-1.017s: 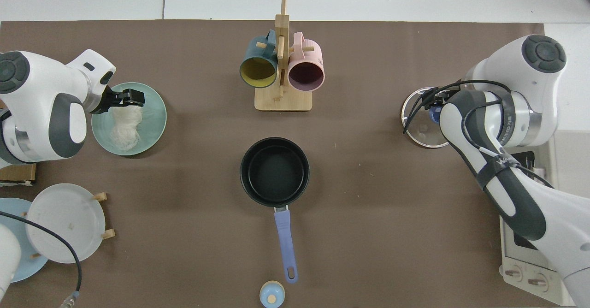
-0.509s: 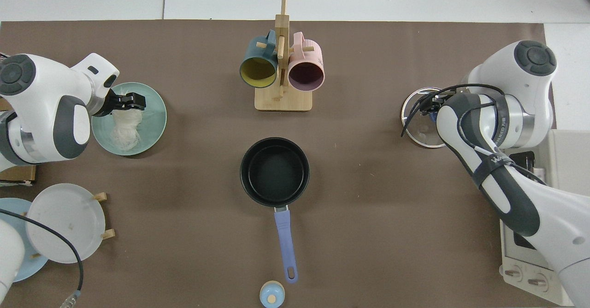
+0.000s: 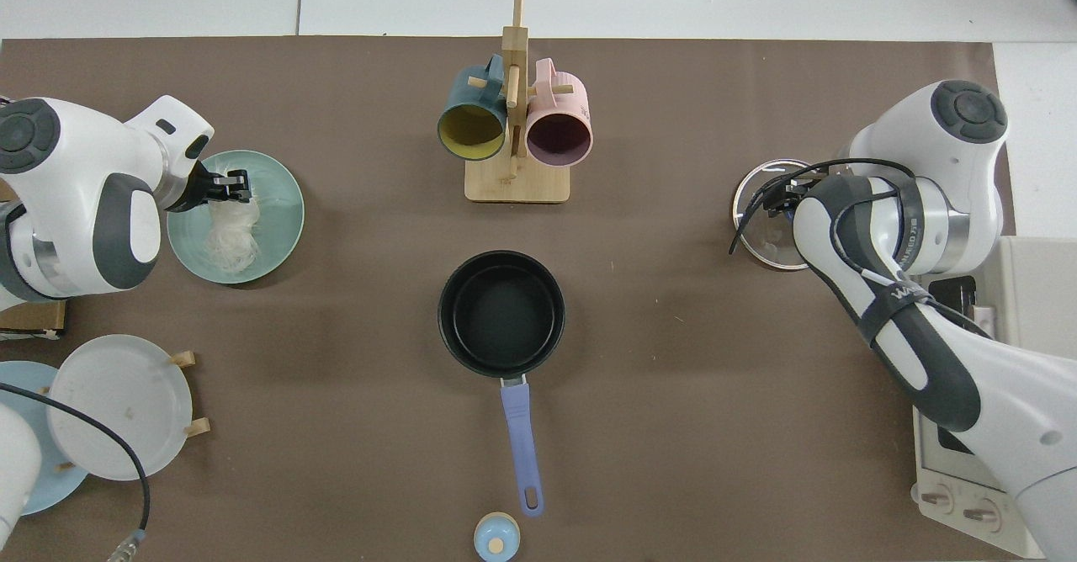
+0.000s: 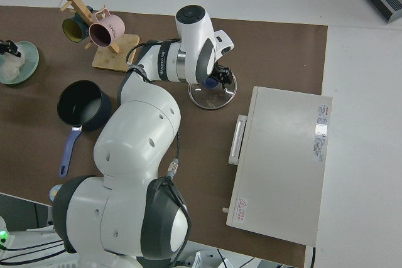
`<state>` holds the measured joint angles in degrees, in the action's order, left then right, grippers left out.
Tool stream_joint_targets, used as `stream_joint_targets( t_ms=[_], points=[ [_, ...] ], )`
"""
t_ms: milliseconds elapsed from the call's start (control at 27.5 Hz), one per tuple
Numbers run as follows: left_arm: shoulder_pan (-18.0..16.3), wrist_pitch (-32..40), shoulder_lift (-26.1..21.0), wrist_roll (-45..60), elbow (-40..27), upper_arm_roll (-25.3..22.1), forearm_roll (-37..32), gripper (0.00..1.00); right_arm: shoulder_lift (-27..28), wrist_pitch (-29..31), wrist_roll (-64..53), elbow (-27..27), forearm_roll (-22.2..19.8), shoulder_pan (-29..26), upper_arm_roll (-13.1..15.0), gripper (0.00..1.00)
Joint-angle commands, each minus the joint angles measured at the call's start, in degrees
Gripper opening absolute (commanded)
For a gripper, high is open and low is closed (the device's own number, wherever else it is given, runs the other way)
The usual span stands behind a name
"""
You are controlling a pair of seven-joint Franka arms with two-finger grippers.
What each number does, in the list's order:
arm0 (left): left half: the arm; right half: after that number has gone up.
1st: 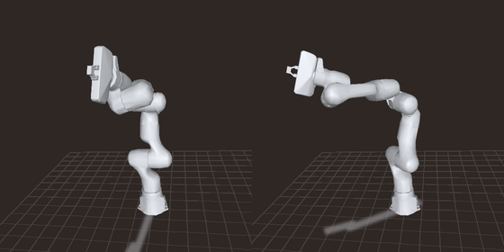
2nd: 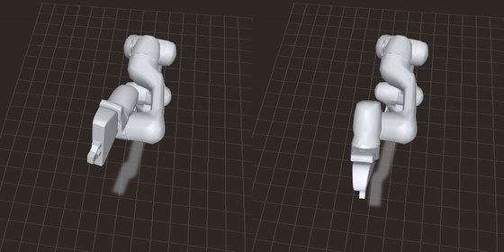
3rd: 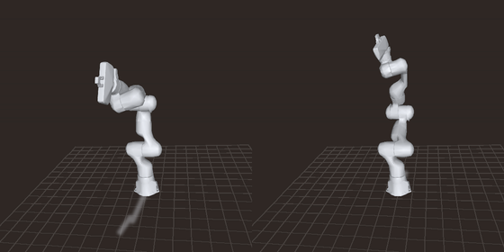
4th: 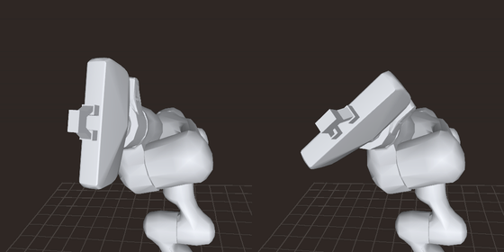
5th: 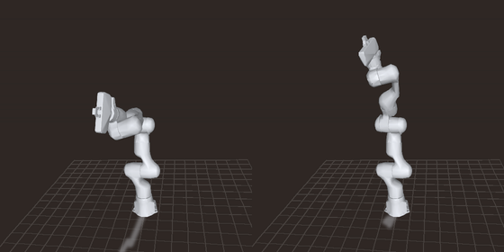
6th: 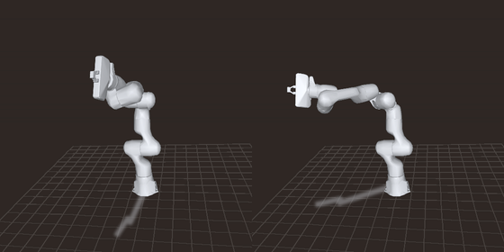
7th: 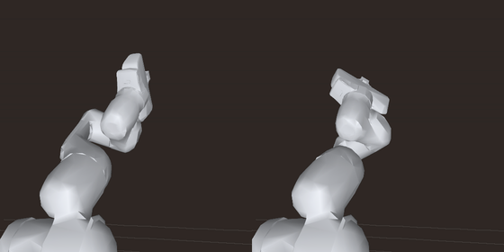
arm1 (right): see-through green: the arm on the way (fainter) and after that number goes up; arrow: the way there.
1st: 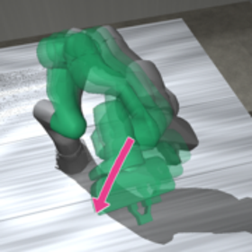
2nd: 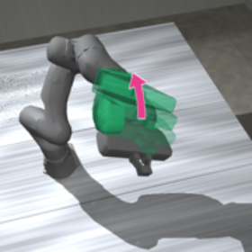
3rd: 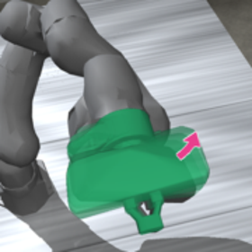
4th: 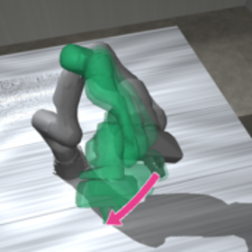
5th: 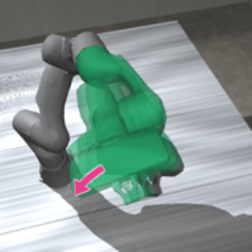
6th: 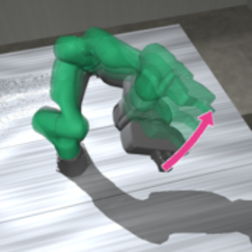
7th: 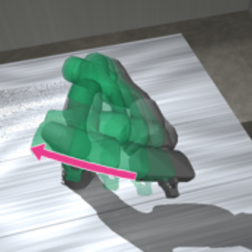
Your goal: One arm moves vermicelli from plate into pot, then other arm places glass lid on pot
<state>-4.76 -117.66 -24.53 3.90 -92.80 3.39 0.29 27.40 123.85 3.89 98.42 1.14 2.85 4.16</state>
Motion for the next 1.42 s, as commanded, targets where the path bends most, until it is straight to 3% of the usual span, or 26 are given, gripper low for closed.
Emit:
stream_joint_targets(
  t_ms=[0, 36, 145, 327, 472, 799, 1090, 1380],
  points=[
    [0.72, 10.33, 1.85, 5.75, 4.3, 1.08, -0.64, 0.0, -0.24, 1.83, 0.51, 1.25, 1.15, -0.3, -0.21, 0.87],
    [0.72, 11.21, 2.64, 6.72, 4.47, 1.61, -0.81, 0.0, -0.24, 1.74, 0.51, 1.25, 1.15, -0.3, -0.21, 0.79],
    [0.8, 14.02, 4.66, 7.78, 6.31, 4.16, -1.08, 0.0, -0.24, 0.95, -0.02, 1.25, 1.23, -0.48, -0.29, 0.4],
    [1.86, 20.35, 8.35, 13.92, 7.2, 9.16, -3.53, 0.0, -0.68, 0.16, 0.07, 0.9, 1.32, -0.3, -0.38, 0.01],
    [2.83, 23.08, 10.38, 22.0, 7.29, 16.01, -8.19, 0.0, -1.21, -0.02, 0.24, 0.64, 2.38, -0.21, -0.38, 0.0],
    [3.09, 26.08, 11.26, 40.9, 6.06, 27.45, -9.43, 0.0, -2.79, -0.1, 0.15, 0.28, 2.29, -0.13, -0.29, 0.0],
    [3.18, 21.07, 11.35, 51.98, 3.51, 30.61, -8.02, 0.0, -5.42, -0.37, 0.51, 0.28, 2.38, -0.21, -0.29, 0.0],
    [5.02, 16.06, 10.38, 59.64, 0.17, 32.47, -9.52, 0.0, -8.06, -4.23, 0.42, 0.11, 2.29, -0.13, -0.29, 0.0]
  ],
)
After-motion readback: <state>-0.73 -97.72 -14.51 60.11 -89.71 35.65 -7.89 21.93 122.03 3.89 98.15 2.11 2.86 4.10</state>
